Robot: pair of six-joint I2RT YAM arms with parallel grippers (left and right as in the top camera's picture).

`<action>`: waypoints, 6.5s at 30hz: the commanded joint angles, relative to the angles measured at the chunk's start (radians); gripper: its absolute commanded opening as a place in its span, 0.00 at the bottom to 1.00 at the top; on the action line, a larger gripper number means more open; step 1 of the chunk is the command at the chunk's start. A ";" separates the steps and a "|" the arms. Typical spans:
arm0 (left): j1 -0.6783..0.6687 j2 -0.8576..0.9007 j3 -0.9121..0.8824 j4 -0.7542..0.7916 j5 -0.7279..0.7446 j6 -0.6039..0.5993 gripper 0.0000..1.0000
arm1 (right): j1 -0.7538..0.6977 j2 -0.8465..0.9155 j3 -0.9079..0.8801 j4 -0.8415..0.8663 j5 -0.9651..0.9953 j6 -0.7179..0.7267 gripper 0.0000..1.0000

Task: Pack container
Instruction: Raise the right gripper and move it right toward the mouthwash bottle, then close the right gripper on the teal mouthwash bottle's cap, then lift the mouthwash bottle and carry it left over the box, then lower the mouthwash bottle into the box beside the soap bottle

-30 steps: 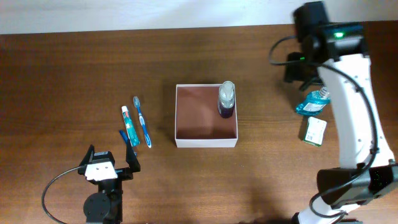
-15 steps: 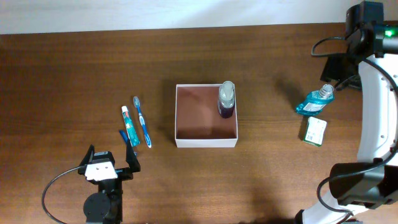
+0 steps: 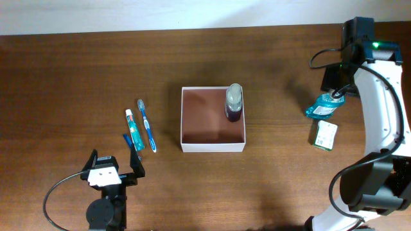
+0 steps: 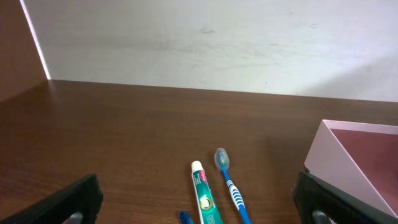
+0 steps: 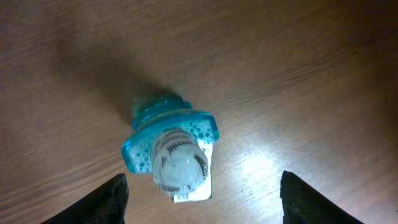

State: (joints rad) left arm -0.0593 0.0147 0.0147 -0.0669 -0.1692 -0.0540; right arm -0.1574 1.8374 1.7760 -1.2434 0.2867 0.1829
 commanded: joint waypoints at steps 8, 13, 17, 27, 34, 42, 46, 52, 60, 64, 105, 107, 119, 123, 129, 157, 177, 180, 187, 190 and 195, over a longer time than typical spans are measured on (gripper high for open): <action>0.005 -0.009 -0.005 0.002 -0.011 -0.013 0.99 | -0.001 0.004 -0.130 0.123 -0.014 -0.023 0.66; 0.005 -0.009 -0.005 0.002 -0.011 -0.013 0.99 | -0.001 0.004 -0.156 0.164 -0.051 -0.053 0.61; 0.005 -0.009 -0.005 0.002 -0.011 -0.013 0.99 | -0.001 0.004 -0.156 0.171 -0.051 -0.052 0.59; 0.005 -0.009 -0.005 0.002 -0.011 -0.013 0.99 | -0.002 0.005 -0.157 0.178 -0.051 -0.052 0.43; 0.005 -0.009 -0.005 0.002 -0.011 -0.013 0.99 | -0.022 0.005 -0.157 0.174 -0.051 -0.052 0.44; 0.005 -0.009 -0.005 0.002 -0.011 -0.013 0.99 | -0.048 0.005 -0.157 0.183 -0.142 -0.083 0.44; 0.005 -0.009 -0.005 0.002 -0.011 -0.013 0.99 | -0.046 0.005 -0.157 0.189 -0.167 -0.117 0.44; 0.005 -0.009 -0.005 0.002 -0.011 -0.013 0.99 | -0.048 0.005 -0.157 0.192 -0.163 -0.124 0.44; 0.005 -0.009 -0.005 0.002 -0.011 -0.013 0.99 | -0.048 0.005 -0.157 0.188 -0.163 -0.124 0.30; 0.005 -0.009 -0.005 0.002 -0.011 -0.013 0.99 | -0.048 0.005 -0.157 0.185 -0.163 -0.124 0.26; 0.005 -0.009 -0.005 0.002 -0.011 -0.013 0.99 | -0.004 -0.254 -0.076 0.107 -0.279 -0.124 0.22; 0.005 -0.009 -0.005 0.002 -0.011 -0.013 0.99 | 0.021 -0.283 -0.068 0.098 -0.279 -0.124 0.22; 0.005 -0.009 -0.005 0.002 -0.011 -0.013 0.99 | 0.241 -0.350 -0.045 0.006 -0.279 -0.051 0.22; 0.005 -0.009 -0.005 0.002 -0.011 -0.013 0.99 | 0.313 -0.350 -0.044 -0.010 -0.280 -0.008 0.22; 0.005 -0.009 -0.005 0.002 -0.011 -0.013 0.99 | 0.434 -0.350 -0.044 -0.015 -0.279 0.011 0.22; 0.005 -0.009 -0.005 0.002 -0.011 -0.013 0.99 | 0.761 -0.242 -0.044 0.036 -0.276 0.082 0.22; 0.005 -0.009 -0.005 0.002 -0.011 -0.013 0.99 | 0.761 -0.208 -0.081 0.051 -0.275 -0.039 0.22; 0.005 -0.009 -0.005 0.002 -0.011 -0.013 0.99 | 0.761 -0.207 -0.082 0.050 -0.275 -0.084 0.22; 0.005 -0.009 -0.005 0.002 -0.011 -0.013 0.99 | 0.760 -0.207 -0.083 0.041 -0.275 -0.207 0.22; 0.005 -0.009 -0.005 0.002 -0.011 -0.013 0.99 | 0.759 -0.207 -0.083 0.031 -0.275 -0.231 0.22; 0.005 -0.009 -0.005 0.002 -0.011 -0.013 0.99 | 0.759 -0.207 -0.083 0.024 -0.275 -0.240 0.22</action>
State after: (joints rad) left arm -0.0593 0.0147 0.0147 -0.0669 -0.1692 -0.0540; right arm 0.5976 1.6375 1.6962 -1.2228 0.0090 -0.0277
